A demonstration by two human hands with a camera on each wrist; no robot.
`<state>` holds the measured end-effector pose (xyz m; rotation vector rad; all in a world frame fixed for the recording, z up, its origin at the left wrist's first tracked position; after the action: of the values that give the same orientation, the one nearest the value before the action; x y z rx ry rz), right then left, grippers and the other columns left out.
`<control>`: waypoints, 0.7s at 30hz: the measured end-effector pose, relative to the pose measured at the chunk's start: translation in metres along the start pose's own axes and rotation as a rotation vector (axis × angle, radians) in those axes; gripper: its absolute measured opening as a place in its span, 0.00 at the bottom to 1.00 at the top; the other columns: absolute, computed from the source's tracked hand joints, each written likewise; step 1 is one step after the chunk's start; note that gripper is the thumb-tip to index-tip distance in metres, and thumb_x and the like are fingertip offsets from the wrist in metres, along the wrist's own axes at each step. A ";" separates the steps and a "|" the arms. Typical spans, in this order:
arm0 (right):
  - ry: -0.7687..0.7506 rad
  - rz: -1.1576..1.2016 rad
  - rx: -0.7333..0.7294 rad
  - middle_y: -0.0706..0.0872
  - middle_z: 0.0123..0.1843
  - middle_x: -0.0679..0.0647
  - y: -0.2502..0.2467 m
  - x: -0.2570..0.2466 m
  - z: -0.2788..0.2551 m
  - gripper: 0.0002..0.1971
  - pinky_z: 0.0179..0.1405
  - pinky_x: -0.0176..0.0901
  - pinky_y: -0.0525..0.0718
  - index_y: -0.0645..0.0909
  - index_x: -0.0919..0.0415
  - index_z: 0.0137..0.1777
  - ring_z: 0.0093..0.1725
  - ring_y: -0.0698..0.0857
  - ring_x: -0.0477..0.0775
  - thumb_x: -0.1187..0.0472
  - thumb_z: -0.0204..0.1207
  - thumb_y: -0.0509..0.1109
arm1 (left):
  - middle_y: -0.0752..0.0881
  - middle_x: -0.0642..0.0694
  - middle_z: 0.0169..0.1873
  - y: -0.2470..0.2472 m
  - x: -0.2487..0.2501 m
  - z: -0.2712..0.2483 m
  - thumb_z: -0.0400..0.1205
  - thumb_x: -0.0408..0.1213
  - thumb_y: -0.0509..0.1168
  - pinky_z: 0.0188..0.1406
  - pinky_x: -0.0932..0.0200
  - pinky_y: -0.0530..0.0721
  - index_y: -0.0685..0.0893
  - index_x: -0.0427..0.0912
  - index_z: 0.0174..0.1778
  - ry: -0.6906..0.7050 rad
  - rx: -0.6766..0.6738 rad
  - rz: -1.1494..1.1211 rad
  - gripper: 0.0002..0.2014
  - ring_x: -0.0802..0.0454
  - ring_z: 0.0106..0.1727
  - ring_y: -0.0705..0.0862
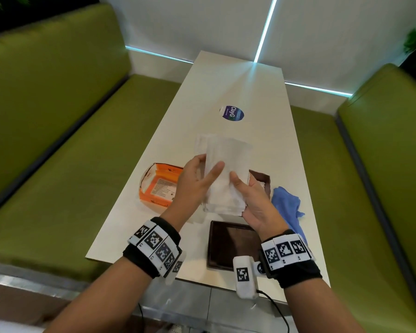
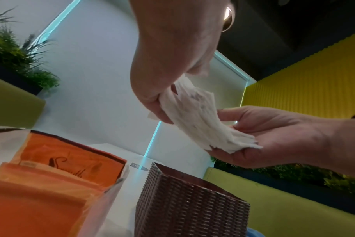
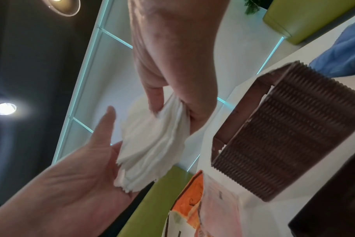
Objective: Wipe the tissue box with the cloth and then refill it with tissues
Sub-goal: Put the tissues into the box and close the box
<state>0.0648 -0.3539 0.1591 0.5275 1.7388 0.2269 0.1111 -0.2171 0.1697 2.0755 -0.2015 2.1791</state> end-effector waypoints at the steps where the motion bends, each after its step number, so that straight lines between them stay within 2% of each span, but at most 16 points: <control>1: 0.008 -0.005 -0.012 0.85 0.68 0.61 0.001 -0.001 -0.001 0.20 0.70 0.61 0.80 0.74 0.63 0.74 0.69 0.83 0.61 0.62 0.84 0.63 | 0.88 0.51 0.54 0.000 -0.001 0.001 0.73 0.61 0.71 0.55 0.53 0.87 0.82 0.47 0.59 0.015 -0.008 0.055 0.25 0.54 0.57 0.87; 4: 0.024 -0.057 -0.045 0.88 0.65 0.58 0.004 -0.004 -0.003 0.17 0.63 0.53 0.86 0.77 0.61 0.72 0.64 0.87 0.56 0.59 0.84 0.63 | 0.88 0.48 0.48 -0.001 -0.001 0.003 0.81 0.49 0.68 0.48 0.51 0.88 0.81 0.43 0.53 0.009 -0.013 0.124 0.13 0.49 0.50 0.88; 5: 0.026 -0.084 -0.049 0.88 0.64 0.57 0.004 -0.004 -0.003 0.18 0.63 0.51 0.86 0.77 0.60 0.72 0.64 0.87 0.56 0.58 0.84 0.64 | 0.87 0.47 0.46 -0.001 -0.002 0.004 0.83 0.47 0.67 0.47 0.50 0.87 0.81 0.42 0.53 -0.007 -0.010 0.124 0.12 0.48 0.49 0.87; 8: 0.024 -0.168 -0.049 0.86 0.67 0.55 0.004 -0.003 -0.002 0.21 0.68 0.54 0.82 0.74 0.58 0.74 0.67 0.85 0.55 0.54 0.83 0.65 | 0.87 0.39 0.51 -0.002 -0.003 0.004 0.84 0.49 0.64 0.53 0.40 0.88 0.80 0.39 0.57 -0.032 -0.024 0.106 0.15 0.41 0.53 0.87; 10: 0.019 -0.227 -0.046 0.85 0.69 0.53 0.003 -0.001 -0.001 0.25 0.71 0.56 0.80 0.71 0.56 0.76 0.68 0.84 0.54 0.51 0.80 0.68 | 0.86 0.38 0.54 -0.003 -0.004 0.003 0.85 0.49 0.62 0.56 0.36 0.86 0.79 0.41 0.60 -0.048 -0.047 0.083 0.16 0.40 0.56 0.86; 13: 0.015 -0.318 -0.045 0.84 0.69 0.48 0.001 0.001 -0.002 0.34 0.71 0.59 0.79 0.67 0.51 0.78 0.68 0.84 0.50 0.44 0.74 0.72 | 0.86 0.45 0.57 -0.004 -0.003 0.004 0.86 0.50 0.60 0.58 0.44 0.87 0.77 0.45 0.65 -0.065 -0.095 0.053 0.16 0.48 0.58 0.86; 15: 0.027 -0.341 -0.050 0.85 0.68 0.46 0.000 0.002 -0.003 0.36 0.69 0.58 0.81 0.65 0.49 0.78 0.66 0.85 0.48 0.43 0.72 0.72 | 0.86 0.50 0.58 -0.005 -0.002 0.004 0.86 0.50 0.59 0.56 0.52 0.87 0.76 0.48 0.68 -0.081 -0.129 0.038 0.16 0.53 0.59 0.86; 19: 0.060 -0.342 -0.074 0.86 0.65 0.45 -0.003 0.004 -0.005 0.28 0.61 0.50 0.86 0.66 0.48 0.75 0.61 0.88 0.45 0.47 0.77 0.70 | 0.85 0.54 0.57 -0.008 0.000 0.005 0.87 0.53 0.56 0.56 0.54 0.86 0.75 0.53 0.68 -0.075 -0.150 0.088 0.16 0.56 0.58 0.85; 21: 0.059 -0.321 -0.078 0.86 0.66 0.46 -0.002 0.004 -0.007 0.25 0.64 0.50 0.85 0.67 0.50 0.74 0.62 0.87 0.45 0.51 0.79 0.69 | 0.86 0.52 0.57 -0.007 0.003 0.005 0.87 0.53 0.55 0.54 0.56 0.87 0.74 0.51 0.69 -0.061 -0.174 0.118 0.18 0.55 0.57 0.86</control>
<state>0.0572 -0.3534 0.1562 0.1816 1.8354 0.0827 0.1170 -0.2110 0.1726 2.0828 -0.5127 2.0784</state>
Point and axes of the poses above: each hand's wrist, its own z-axis towards the middle knuckle, its own y-axis out of the palm, x = y × z, the point moved 3 cm from there along z, towards the middle knuckle
